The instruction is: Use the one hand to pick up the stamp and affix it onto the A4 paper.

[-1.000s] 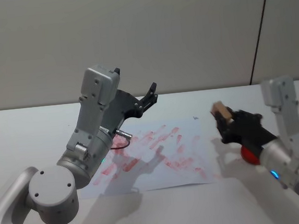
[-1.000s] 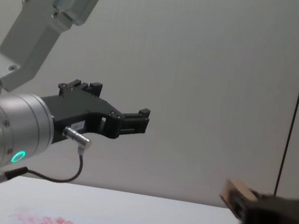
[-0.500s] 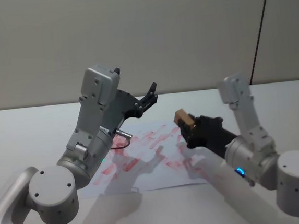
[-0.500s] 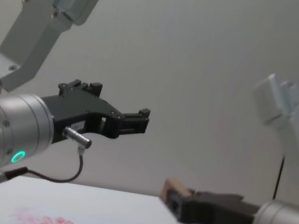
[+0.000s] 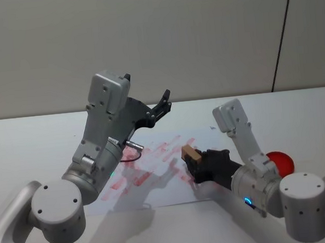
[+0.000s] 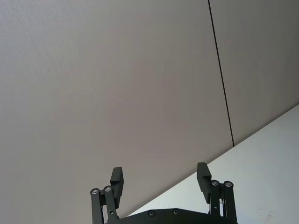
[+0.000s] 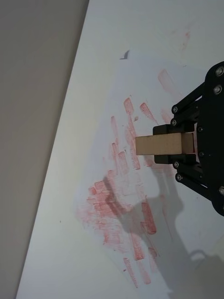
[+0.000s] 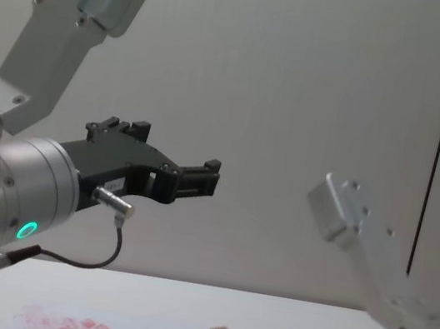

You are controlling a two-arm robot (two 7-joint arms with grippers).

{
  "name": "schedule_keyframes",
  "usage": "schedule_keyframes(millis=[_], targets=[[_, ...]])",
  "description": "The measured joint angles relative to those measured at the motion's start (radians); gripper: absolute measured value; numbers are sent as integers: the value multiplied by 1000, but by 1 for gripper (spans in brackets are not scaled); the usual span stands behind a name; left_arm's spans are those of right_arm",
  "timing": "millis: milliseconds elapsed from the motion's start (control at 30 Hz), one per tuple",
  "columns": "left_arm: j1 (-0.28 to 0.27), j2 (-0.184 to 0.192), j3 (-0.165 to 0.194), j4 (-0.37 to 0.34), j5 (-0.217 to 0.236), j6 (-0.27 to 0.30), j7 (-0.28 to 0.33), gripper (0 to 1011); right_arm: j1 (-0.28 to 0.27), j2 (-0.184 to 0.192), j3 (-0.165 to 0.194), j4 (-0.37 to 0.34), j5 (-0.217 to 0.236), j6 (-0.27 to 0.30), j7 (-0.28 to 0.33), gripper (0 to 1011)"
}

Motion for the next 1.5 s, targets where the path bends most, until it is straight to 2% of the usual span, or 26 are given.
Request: schedule_keyframes(millis=[400,1067,1333,1500], targets=[[0,0,0,0,0,0,0,1001,5,-10,-9,44,-12,1,-5,221],[0,0,0,0,0,0,0,1001,-3,-10,-8,58,-4,10,-34,220],[0,0,0,0,0,0,0,1001,-7,-11,-7,51,14,-9,-39,220],[0,0,0,0,0,0,0,1001,-8,-12,-1,15,43,-38,-39,221]])
